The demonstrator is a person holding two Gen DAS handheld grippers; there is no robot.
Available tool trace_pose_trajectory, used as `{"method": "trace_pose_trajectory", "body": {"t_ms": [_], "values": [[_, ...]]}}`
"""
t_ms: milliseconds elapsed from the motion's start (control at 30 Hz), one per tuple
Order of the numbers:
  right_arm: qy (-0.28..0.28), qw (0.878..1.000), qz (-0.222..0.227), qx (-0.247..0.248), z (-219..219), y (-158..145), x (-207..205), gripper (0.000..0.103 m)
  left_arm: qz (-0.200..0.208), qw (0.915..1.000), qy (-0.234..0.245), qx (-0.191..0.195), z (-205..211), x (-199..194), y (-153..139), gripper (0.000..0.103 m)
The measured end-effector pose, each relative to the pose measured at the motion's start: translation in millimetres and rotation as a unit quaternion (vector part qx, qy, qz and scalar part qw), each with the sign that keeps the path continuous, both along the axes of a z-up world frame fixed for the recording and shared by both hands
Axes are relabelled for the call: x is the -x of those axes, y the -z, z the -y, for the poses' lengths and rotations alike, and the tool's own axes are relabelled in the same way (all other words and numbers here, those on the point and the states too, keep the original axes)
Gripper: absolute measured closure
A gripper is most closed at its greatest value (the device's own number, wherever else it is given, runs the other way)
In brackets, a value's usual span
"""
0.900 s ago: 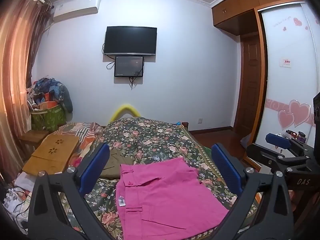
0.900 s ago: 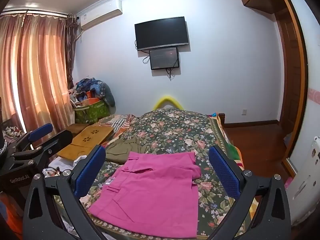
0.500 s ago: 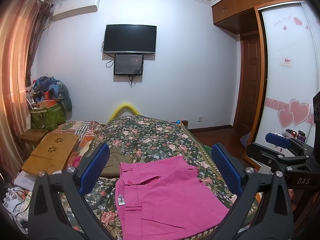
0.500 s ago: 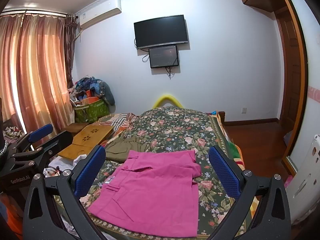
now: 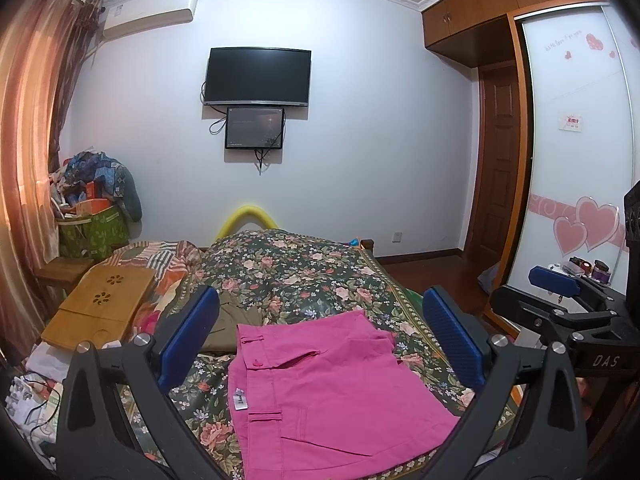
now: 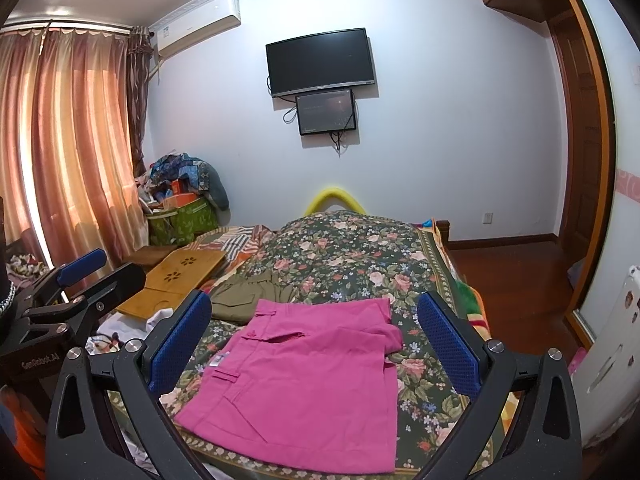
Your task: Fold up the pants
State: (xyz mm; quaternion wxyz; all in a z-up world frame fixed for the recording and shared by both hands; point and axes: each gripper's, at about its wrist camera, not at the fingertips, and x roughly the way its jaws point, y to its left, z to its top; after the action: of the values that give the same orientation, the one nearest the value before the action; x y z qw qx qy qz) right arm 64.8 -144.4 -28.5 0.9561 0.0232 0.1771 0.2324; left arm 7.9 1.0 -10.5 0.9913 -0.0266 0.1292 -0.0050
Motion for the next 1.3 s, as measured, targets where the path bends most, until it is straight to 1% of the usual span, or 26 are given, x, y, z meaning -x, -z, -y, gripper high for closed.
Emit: {"method": "trace_pose_trajectory", "body": {"t_ms": [1300], "values": [[0.003,1.0,-0.006,-0.001,1.4,5.6,-1.4,0.0,-0.006,1.0,0.0,0.006,-2.8,-4.5,-0.4,0.0]]}}
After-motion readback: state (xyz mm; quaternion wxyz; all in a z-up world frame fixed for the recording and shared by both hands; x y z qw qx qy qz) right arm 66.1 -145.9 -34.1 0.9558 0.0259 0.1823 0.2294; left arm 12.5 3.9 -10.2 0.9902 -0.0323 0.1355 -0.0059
